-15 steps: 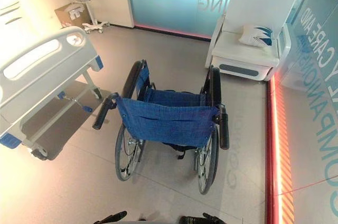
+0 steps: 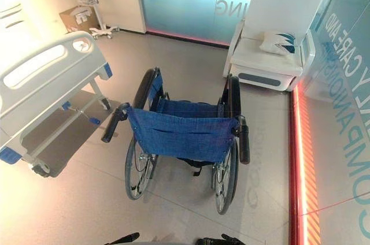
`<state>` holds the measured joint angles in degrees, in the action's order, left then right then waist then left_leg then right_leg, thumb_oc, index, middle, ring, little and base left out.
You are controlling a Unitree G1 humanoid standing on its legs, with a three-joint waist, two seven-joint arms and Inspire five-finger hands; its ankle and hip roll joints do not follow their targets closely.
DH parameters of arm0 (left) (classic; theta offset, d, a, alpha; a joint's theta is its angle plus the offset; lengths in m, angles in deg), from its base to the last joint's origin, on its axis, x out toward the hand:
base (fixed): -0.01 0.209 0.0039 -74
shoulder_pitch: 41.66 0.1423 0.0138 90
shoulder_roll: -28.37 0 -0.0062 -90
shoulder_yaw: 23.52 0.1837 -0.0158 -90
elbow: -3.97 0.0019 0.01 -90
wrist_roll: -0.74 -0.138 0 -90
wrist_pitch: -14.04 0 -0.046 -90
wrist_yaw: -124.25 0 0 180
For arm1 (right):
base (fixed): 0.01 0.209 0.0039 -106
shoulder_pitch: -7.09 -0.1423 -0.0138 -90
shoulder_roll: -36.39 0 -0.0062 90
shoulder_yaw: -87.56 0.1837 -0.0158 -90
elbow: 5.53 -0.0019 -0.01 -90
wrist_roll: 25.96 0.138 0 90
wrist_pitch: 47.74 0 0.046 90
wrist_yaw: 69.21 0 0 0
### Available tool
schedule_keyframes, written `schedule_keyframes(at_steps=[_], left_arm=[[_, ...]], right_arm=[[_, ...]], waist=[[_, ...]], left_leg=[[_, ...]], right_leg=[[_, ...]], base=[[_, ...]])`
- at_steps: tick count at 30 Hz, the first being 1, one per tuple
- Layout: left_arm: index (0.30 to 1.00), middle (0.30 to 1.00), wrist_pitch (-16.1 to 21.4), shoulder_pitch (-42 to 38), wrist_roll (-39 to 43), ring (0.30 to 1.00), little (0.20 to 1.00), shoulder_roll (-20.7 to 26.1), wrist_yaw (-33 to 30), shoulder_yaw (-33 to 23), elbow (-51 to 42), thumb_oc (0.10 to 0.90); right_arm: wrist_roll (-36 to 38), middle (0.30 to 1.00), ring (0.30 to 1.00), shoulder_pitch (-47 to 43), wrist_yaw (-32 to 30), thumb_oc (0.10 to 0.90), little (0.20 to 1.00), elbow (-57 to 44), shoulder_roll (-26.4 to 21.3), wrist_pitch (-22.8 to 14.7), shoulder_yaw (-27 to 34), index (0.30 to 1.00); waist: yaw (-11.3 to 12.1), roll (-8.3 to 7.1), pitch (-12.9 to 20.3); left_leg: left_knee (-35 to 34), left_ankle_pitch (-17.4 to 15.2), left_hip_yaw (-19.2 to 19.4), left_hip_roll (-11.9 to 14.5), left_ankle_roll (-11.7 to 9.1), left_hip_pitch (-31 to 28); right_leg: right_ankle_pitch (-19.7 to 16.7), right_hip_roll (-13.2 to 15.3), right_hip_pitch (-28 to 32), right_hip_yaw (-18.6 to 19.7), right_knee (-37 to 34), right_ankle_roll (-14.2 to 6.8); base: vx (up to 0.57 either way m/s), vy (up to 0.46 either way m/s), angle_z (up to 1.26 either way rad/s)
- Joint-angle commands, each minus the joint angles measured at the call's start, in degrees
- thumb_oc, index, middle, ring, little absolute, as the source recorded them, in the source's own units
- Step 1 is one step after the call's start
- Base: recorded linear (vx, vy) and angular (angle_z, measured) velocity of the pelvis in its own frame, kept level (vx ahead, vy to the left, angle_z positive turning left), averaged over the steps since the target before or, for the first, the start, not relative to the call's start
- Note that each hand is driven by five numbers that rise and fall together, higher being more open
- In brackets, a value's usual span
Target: Push the wheelchair next to the bed
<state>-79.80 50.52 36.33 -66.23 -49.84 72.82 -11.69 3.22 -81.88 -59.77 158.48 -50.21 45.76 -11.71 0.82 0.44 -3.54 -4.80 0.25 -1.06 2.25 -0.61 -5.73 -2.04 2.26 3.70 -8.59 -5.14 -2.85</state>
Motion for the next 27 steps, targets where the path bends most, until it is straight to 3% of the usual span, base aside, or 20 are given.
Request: schedule_keyframes(at_steps=[1, 11, 16, 20, 27], left_arm=[[0.900, 0.900, 0.26, -3.40, -0.88, 0.900, 0.900, -1.75, -0.74, 0.91, 3.88, 0.800], [0.900, 0.900, 1.84, -3.15, 3.73, 0.900, 0.900, -1.95, -2.56, -0.29, 3.73, 0.800], [0.900, 0.900, 4.64, -3.06, 5.95, 0.900, 0.900, -1.65, -3.03, -2.42, 3.19, 0.800], [0.900, 0.900, 5.89, -3.08, 6.42, 0.900, 0.900, -0.82, -3.03, -3.41, 1.98, 0.800], [0.900, 0.900, 8.33, -1.57, 6.67, 0.900, 0.900, 4.86, -3.91, -7.61, -6.48, 0.800]], right_arm=[[-2.81, 0.900, 0.900, -0.40, -1.41, 0.800, 0.900, 2.86, 2.09, -0.59, 0.70, 0.900], [-3.17, 0.900, 0.900, -0.17, -1.52, 0.800, 0.900, 3.28, 2.05, -0.65, 0.93, 0.900], [-1.61, 0.900, 0.900, -0.04, -2.38, 0.800, 0.900, 3.00, 1.84, -1.69, 1.56, 0.900], [1.09, 0.900, 0.900, -0.04, -3.21, 0.800, 0.900, 1.49, 1.01, -4.15, 2.88, 0.900], [6.12, 0.900, 0.900, 1.81, -8.49, 0.800, 0.900, -10.96, -4.16, -8.30, 10.10, 0.900]], waist=[[-0.92, -0.20, -0.75], [-1.06, 0.02, -0.60], [-1.01, -0.03, -0.59], [-1.25, 0.02, -0.84], [-2.07, -0.08, -1.09]], left_leg=[[-0.20, 0.62, 3.69, -1.76, 0.62, 2.07], [-0.20, 0.43, 3.53, -1.68, 0.50, 1.36], [-0.20, 0.38, 3.26, -1.76, 0.42, 1.09], [-0.20, 0.44, 3.43, -1.70, 0.42, 1.04], [-0.20, 0.47, 4.35, -1.34, 0.56, 1.06]], right_leg=[[-1.66, 3.02, 0.31, -1.14, 0.14, -1.61], [-1.42, 3.01, 0.99, -1.09, 0.14, -1.56], [-1.36, 3.00, 1.27, -0.95, 0.14, -1.53], [-1.48, 2.94, 1.24, -0.73, 0.14, -1.58], [-1.62, 2.57, 0.99, 0.22, 0.14, -1.86]], base=[[0.00, 0.000, 0.00], [0.00, 0.000, 0.00], [0.03, 0.000, 0.00], [0.00, 0.000, 0.00], [0.00, 0.000, 0.00]])
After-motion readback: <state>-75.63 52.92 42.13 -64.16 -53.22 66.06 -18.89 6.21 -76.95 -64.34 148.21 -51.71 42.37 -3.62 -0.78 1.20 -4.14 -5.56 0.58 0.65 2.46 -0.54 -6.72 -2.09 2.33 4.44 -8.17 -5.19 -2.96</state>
